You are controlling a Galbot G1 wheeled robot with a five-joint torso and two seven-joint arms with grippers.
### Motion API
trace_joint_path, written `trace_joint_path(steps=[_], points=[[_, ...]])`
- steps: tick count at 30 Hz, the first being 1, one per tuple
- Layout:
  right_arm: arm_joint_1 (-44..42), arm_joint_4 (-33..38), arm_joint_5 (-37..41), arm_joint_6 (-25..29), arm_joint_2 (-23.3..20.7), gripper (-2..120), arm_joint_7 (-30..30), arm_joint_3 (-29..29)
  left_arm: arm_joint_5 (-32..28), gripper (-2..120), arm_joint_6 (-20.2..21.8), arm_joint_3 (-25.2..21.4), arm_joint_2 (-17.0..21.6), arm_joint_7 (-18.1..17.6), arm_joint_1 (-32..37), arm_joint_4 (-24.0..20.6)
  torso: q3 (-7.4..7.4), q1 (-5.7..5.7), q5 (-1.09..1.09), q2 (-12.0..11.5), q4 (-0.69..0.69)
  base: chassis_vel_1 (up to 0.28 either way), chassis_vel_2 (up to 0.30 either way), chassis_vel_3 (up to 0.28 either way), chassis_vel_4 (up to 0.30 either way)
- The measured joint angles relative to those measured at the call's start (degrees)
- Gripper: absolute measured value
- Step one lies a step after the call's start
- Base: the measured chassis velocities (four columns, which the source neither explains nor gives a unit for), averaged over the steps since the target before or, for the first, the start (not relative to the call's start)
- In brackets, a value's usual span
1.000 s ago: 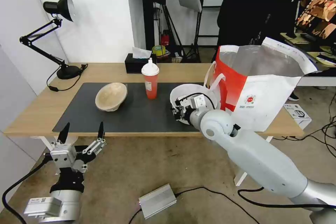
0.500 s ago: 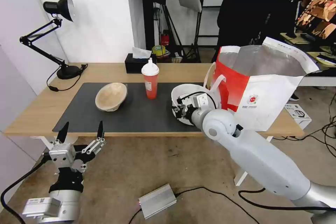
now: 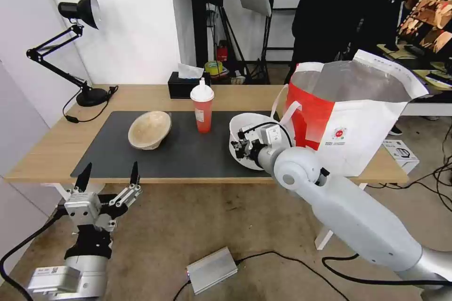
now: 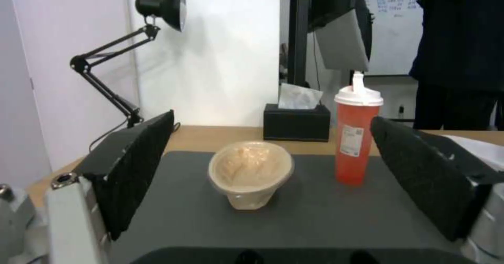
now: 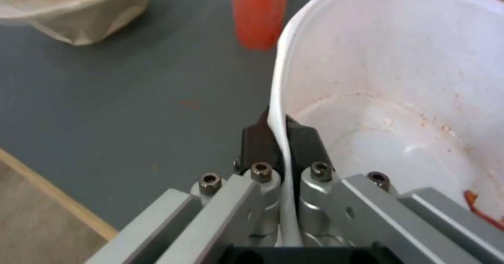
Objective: Pick up the trash from the table and place it into the takeout bag.
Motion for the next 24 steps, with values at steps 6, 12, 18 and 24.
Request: trace_joint_path(steps=[6,12,18,24], points=[[0.8,1.8,0.0,0.0,0.0,0,0.1,-0.2,0.0,100,0.0,0.1,0.0,0.0,0.0,0.0,0.00,0.00,0.00,0.0,0.00,0.000,0.000,0.000,0.000],[2.3,4.1,0.0,0.0,0.1,0,0.5,-0.7,0.0,100,0.0,0.1,0.0,0.0,0.0,0.0,0.00,0.00,0.00,0.0,0.00,0.000,0.000,0.000,0.000],[4.4,7.2,0.2,0.0,0.7,0,1.2,-1.8,0.0,100,0.0,0.1,-0.1,0.0,-0.1,0.1,0.00,0.00,0.00,0.0,0.00,0.000,0.000,0.000,0.000],[5.6,8.8,0.2,0.0,1.2,0,1.4,-2.6,0.0,100,0.1,-0.1,-0.1,0.0,-0.1,0.2,0.00,0.00,0.00,0.0,0.01,0.000,0.000,0.000,0.000]])
